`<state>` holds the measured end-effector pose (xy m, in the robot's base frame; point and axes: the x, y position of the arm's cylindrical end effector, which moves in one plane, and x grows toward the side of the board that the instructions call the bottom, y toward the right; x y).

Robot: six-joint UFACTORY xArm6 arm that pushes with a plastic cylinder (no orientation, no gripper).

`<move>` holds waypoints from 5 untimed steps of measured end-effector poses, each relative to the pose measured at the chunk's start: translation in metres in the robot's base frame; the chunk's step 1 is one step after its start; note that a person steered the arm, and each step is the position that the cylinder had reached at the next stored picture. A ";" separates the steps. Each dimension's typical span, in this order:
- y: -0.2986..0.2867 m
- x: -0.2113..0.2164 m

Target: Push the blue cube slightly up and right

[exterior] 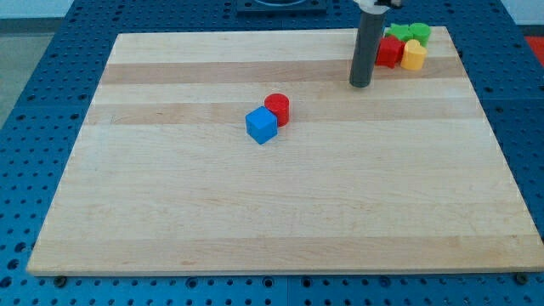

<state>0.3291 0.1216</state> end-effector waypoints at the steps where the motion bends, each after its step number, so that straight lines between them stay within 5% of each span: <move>1: 0.000 0.019; 3: -0.012 0.127; 5: -0.164 0.107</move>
<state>0.4360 -0.0421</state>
